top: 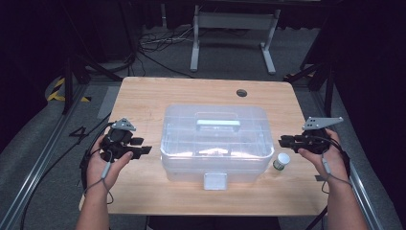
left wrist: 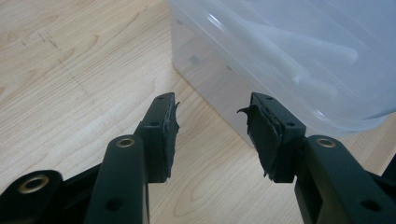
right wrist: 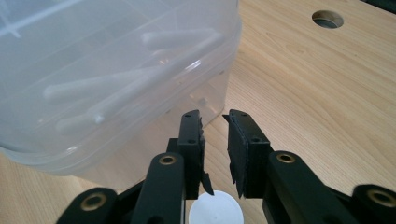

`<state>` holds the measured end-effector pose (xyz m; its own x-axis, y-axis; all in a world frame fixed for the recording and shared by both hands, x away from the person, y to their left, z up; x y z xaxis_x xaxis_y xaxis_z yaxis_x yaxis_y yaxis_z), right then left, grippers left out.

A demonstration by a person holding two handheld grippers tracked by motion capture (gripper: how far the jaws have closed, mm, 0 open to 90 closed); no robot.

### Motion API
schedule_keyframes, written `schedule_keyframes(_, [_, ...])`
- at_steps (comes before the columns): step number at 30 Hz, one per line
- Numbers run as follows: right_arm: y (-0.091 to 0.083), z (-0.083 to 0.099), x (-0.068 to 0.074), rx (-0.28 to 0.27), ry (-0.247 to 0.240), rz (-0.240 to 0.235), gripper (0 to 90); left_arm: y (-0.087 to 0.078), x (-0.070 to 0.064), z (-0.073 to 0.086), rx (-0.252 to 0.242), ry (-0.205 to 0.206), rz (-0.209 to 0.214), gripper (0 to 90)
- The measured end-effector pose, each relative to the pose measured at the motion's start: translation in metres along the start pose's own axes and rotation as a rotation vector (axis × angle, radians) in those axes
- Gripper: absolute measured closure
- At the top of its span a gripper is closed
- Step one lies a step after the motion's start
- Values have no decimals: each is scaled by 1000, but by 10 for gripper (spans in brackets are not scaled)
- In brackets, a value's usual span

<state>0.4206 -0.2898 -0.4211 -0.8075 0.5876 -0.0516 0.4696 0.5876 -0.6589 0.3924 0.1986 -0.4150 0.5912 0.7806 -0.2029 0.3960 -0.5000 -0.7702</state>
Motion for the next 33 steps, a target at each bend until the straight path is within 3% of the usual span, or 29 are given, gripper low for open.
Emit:
schedule_keyframes(11, [-3, 0, 1, 7, 87, -25, 735, -5, 6, 2, -2, -10, -8, 509])
schedule_keyframes(14, [-3, 1, 1, 8, 86, -28, 718, -6, 5, 1, -7, -18, -4, 508])
schedule_keyframes(22, [-5, 2, 3, 25, 65, -24, 709, -17, 0, -12, -27, 6, 7, 499])
schedule_keyframes(27, [-5, 2, 2, 21, 68, -22, 712, -27, -5, -21, -24, 33, -12, 497])
schedule_keyframes(33, [-1, 0, 2, 26, 67, -24, 711, -35, -20, -35, -41, 65, 10, 489])
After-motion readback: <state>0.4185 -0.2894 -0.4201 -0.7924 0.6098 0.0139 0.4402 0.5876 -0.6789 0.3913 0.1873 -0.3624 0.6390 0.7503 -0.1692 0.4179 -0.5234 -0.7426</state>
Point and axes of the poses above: each handheld gripper's, and its own axes: y roughly forward along the jaws, z roughly out of its underside, x roughly to its left, the point moved 7 cm from there along y, roughly forward along the jaws, and after that the axes turned 8 degrees about -y, right-handed, at the moved point
